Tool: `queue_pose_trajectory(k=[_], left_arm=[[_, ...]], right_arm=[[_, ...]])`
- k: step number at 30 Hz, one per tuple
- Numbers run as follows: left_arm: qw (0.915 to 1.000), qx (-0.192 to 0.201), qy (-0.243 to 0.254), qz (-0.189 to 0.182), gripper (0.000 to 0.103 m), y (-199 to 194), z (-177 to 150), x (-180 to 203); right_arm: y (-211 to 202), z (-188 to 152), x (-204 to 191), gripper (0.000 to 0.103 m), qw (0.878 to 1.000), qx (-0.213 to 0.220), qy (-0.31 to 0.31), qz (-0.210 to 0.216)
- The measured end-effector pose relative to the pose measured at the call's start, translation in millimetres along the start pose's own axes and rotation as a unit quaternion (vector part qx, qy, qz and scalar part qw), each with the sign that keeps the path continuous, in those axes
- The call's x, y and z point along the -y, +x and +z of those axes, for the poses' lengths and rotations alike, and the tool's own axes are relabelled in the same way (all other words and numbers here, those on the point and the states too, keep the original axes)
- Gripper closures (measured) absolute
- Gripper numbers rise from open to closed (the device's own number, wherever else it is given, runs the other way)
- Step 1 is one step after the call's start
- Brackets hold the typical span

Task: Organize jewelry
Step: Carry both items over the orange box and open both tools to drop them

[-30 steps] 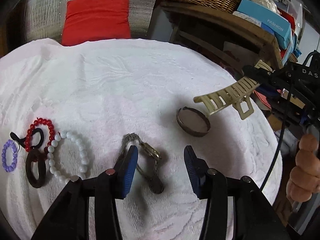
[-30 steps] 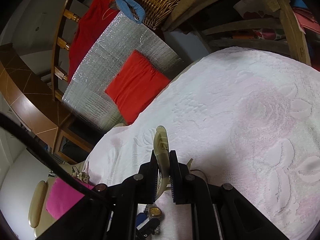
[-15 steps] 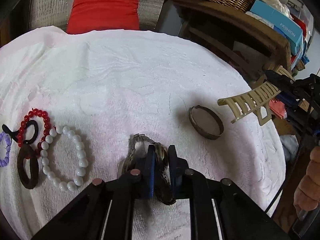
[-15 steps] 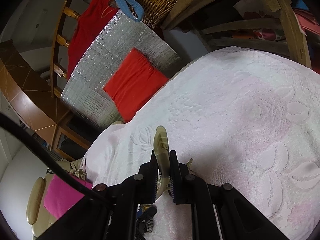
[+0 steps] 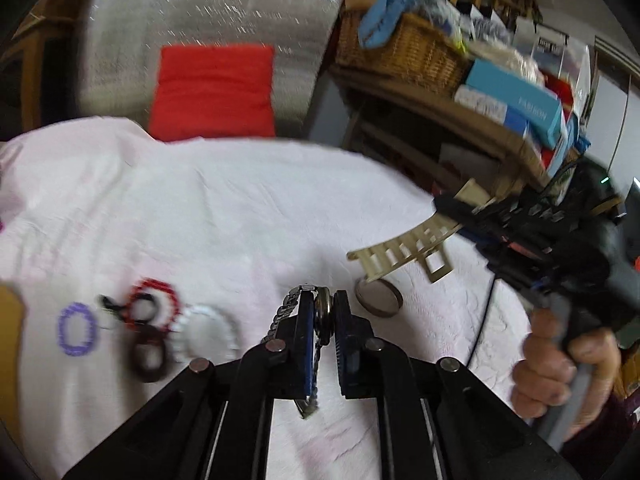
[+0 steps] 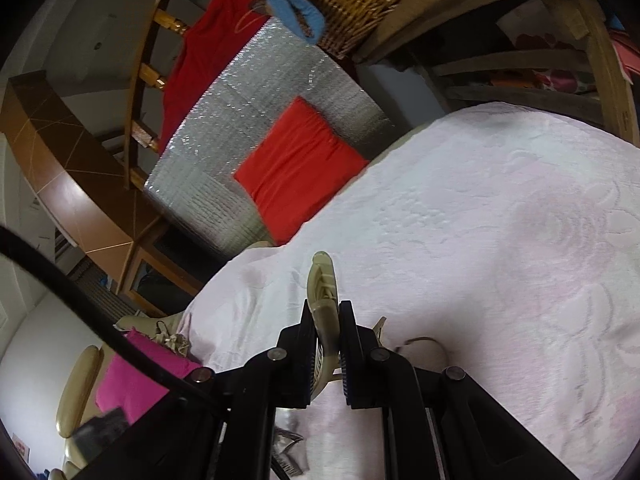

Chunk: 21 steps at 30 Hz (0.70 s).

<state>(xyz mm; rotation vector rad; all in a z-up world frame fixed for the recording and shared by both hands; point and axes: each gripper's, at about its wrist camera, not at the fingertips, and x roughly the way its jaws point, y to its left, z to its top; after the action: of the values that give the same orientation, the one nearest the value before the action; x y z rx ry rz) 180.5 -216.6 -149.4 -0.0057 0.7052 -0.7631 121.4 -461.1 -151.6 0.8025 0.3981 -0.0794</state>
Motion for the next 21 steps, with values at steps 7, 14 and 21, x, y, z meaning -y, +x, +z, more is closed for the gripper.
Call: queue_pose_trajectory(k=[7,14,21], left_arm=[[0.9947,0.083,-0.018,0.057,0.093,-99,10,-46],[0.972,0.147,-0.052,0.176,0.093,-184,3,-106],[0.9306,0.122,-0.148,0.312,0.093,-228,-35,-199]], right_arm=[[24,-31,-61,0.091,0.998,-0.019,-0.026,0.05],[61,-98,-156,0.091,0.986,-0.077,-0.086,0.121],[90,-181,-248,0.091,0.961,-0.138,-0.148,0.19]])
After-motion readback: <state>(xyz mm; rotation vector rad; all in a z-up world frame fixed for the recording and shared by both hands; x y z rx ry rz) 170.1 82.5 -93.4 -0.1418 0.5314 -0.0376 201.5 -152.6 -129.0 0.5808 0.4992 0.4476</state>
